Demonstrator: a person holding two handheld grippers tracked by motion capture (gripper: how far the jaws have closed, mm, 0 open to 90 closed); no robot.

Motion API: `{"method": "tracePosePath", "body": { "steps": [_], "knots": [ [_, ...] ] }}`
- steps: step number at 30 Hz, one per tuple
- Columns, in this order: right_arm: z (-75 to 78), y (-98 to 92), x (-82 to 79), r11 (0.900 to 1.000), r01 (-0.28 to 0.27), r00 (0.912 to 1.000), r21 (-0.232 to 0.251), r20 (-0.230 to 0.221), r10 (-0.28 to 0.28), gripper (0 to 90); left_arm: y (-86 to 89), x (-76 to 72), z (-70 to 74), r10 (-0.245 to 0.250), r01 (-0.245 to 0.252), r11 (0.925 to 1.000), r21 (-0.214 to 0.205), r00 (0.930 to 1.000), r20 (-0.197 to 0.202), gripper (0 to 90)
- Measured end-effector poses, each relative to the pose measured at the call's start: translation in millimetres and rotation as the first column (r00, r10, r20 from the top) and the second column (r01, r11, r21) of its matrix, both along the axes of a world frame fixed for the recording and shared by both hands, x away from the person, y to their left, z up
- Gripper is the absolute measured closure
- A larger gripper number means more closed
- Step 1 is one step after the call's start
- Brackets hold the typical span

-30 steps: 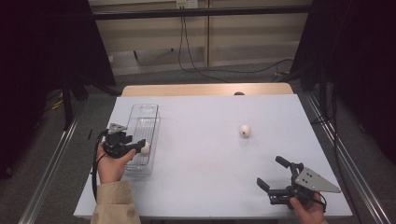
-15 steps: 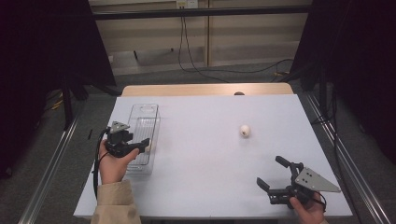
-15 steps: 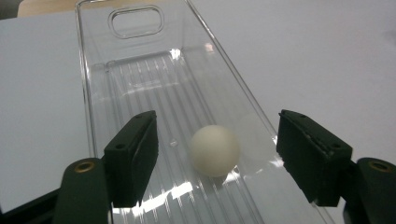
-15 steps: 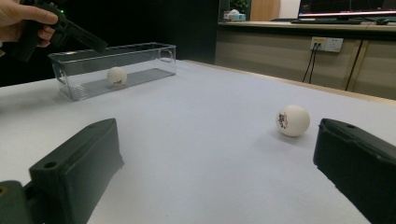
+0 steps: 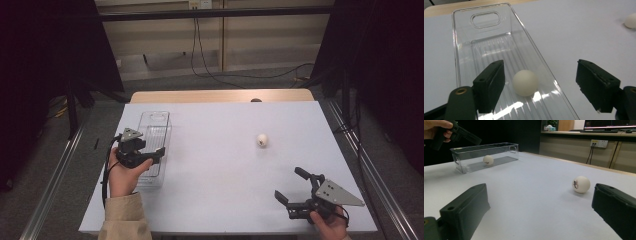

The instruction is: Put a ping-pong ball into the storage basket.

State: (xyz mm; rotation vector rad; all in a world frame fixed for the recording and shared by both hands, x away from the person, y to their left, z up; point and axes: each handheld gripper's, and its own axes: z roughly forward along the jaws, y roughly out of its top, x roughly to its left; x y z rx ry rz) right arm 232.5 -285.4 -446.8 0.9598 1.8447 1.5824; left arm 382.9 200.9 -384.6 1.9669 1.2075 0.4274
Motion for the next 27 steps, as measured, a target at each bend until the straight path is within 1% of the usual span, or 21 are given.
{"method": "tracePosePath", "body": {
  "steps": [3,6,7,11,12,14,16,19,21,23,25,27],
  "knots": [
    [-0.1,0.2,0.0,1.0000,-0.001,1.0000,-0.001,0.000,0.001,0.2,-1.7,-0.1,0.9,-0.005,0.006,0.9999,0.010,1.0000,-0.002,20.8],
    [0.0,0.2,0.1,1.0000,-0.001,1.0000,0.000,0.000,0.001,0.2,-5.3,-0.5,1.7,-0.013,0.013,0.9999,0.007,0.9999,-0.001,19.5],
    [0.0,0.2,0.1,1.0000,0.000,1.0000,0.000,0.000,0.000,0.2,-6.4,-0.6,2.3,-0.016,0.016,0.9998,0.013,0.9999,-0.002,19.0],
    [0.0,0.3,0.2,1.0000,-0.001,1.0000,-0.001,0.000,0.001,0.2,-11.6,-1.0,3.2,-0.030,0.030,0.9995,0.004,0.9995,-0.004,17.6],
    [0.0,0.5,0.3,1.0000,-0.003,1.0000,-0.001,0.000,0.003,0.3,-12.3,-0.9,3.5,-0.034,0.034,0.9994,0.009,0.9994,-0.004,17.3],
    [-0.1,0.7,0.3,1.0000,-0.004,1.0000,-0.001,0.000,0.004,0.2,-14.9,-0.7,2.7,-0.037,0.037,0.9993,-0.001,0.9993,-0.006,16.3],
    [0.0,0.6,0.3,1.0000,-0.003,1.0000,-0.001,0.001,0.003,0.2,-16.8,-0.5,2.7,-0.046,0.046,0.9989,0.008,0.9989,-0.008,15.9],
    [0.0,0.4,0.4,1.0000,0.000,1.0000,0.001,-0.001,0.000,0.2,-20.1,-0.3,2.2,-0.057,0.057,0.9984,0.000,0.9983,-0.011,15.0],
    [0.0,0.6,0.4,1.0000,-0.003,1.0000,0.000,0.000,0.003,0.2,-21.8,-0.3,2.4,-0.058,0.058,0.9983,0.003,0.9982,-0.010,14.1],
    [-0.1,0.8,0.4,1.0000,-0.004,1.0000,0.000,-0.001,0.004,0.3,-23.4,-0.2,2.4,-0.060,0.060,0.9982,-0.007,0.9981,-0.011,13.4],
    [-0.1,0.7,0.5,1.0000,-0.003,1.0000,0.000,0.000,0.003,0.2,-24.5,-0.2,2.4,-0.062,0.062,0.9981,-0.003,0.9980,-0.012,12.1],
    [-0.1,0.5,0.5,1.0000,-0.002,1.0000,0.000,0.001,0.002,0.2,-26.1,-0.3,2.5,-0.063,0.063,0.9980,-0.011,0.9979,-0.013,11.2]
  ]
}}
